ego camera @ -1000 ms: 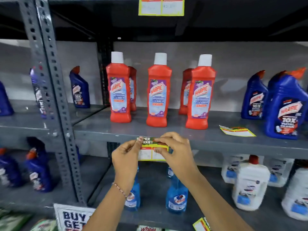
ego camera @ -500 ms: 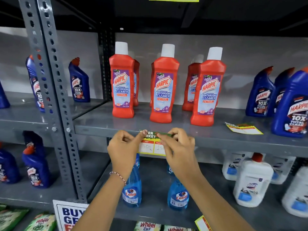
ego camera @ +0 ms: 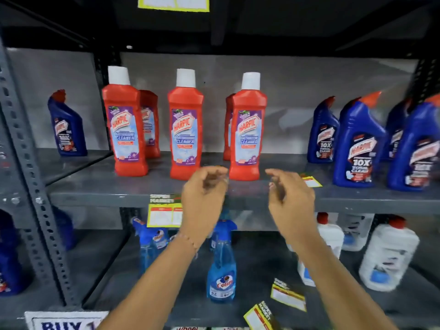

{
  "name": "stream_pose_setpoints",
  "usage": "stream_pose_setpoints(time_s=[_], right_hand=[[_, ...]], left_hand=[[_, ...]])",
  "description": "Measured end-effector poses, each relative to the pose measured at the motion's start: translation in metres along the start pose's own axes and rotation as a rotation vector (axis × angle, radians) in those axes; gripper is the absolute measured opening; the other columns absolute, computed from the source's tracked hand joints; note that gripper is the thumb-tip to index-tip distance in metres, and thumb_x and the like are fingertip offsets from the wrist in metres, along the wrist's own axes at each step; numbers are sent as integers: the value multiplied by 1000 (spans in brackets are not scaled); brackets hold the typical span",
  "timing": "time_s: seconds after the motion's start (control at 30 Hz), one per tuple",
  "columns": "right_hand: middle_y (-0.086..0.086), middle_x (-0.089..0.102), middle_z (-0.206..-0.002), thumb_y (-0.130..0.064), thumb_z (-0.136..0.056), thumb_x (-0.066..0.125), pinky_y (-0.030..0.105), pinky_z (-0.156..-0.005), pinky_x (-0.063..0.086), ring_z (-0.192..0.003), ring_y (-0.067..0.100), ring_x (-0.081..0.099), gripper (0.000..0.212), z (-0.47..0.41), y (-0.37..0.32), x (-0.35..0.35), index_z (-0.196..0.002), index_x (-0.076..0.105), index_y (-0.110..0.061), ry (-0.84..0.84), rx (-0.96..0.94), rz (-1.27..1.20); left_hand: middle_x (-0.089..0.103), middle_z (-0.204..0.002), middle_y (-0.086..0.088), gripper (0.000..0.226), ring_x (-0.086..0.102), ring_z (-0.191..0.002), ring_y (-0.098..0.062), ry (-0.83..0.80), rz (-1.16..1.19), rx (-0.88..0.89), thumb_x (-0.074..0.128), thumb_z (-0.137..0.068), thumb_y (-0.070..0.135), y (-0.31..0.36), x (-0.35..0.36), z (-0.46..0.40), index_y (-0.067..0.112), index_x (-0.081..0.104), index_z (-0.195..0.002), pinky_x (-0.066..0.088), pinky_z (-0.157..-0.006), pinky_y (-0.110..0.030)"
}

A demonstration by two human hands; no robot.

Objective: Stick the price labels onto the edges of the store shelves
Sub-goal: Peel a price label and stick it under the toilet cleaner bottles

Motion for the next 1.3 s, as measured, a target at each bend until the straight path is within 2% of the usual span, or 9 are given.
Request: stream_pose_setpoints(time_s=[0.1,0.33,0.43,0.6,0.73,0.87,1.0,1.1,1.3], right_hand=[[9,64,-117,-20,-84,64,53,-93,46,-109,33,59,31,-28,56,-24,-116,65,-24,-100,209,207],[-7,66,-123,-66,-73,67,44,-96,40,-113,23,59,49,-60,107,-23,-115,63,-40,-510,357,270],[-6,64,-117,-54,-69,77,47,-95,45,-106,21,61,47,-61,106,-21,-110,69,-33,-432,328,74],[-7,54,-121,-29,-70,84,35,-93,50,-108,13,56,64,-53,101,-33,-129,59,-33,-236,153,-28],[-6,51,-124,-21,-75,82,24,-100,44,-117,7,50,56,-32,106,-64,-128,62,-27,-55,112,-345],[-2,52,-124,-18,-82,76,20,-88,50,-114,7,54,46,-4,138,-112,-125,64,-25,107,211,-402],[-10,52,-116,-16,-79,78,9,-79,48,-103,-2,56,52,21,194,-160,-125,61,-33,156,270,-341],[-5,53,-119,-17,-82,76,3,-73,44,-100,-4,56,50,32,236,-190,-127,61,-32,132,347,-291],[3,60,-114,-13,-88,69,2,-71,44,-96,-3,61,32,29,291,-221,-112,67,-34,252,445,-393]], left_hand=[[70,-86,0,19,58,-65,5,-240,-23,-117,65,-81,2,2,73,-11,8,71,-98,45,-72,-12],[65,-93,-36,28,62,-93,-46,-544,-393,-264,57,-70,10,-13,165,-43,-12,66,-85,51,-68,-45],[73,-97,-16,31,68,-94,-32,-434,-298,-315,62,-69,2,-21,168,-45,11,71,-97,57,-86,-39],[72,-77,-3,36,60,-56,0,-364,-67,-245,61,-73,-9,-9,160,-35,16,75,-95,50,-54,-17],[74,-94,-10,31,65,-79,-8,-337,48,-132,65,-76,-8,18,160,-17,10,74,-100,57,-77,-18],[71,-92,-15,31,66,-80,-19,-452,181,-195,65,-80,-11,36,198,26,5,70,-107,60,-68,-22],[75,-80,3,38,66,-70,-10,-543,79,-68,69,-79,-5,44,261,70,18,71,-109,61,-72,-26],[67,-59,24,41,56,-58,3,-532,-34,0,70,-78,-1,50,307,97,25,70,-110,52,-65,-7],[75,-89,-2,40,60,-78,-2,-513,-215,121,67,-80,6,67,368,127,26,68,-115,48,-77,-7]])
Point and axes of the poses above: each hand's wrist, its own z-axis away from the middle knuckle, its own x-axis out of the palm, y = z × x, the point moved 5 cm from there along -z, towards the middle knuckle
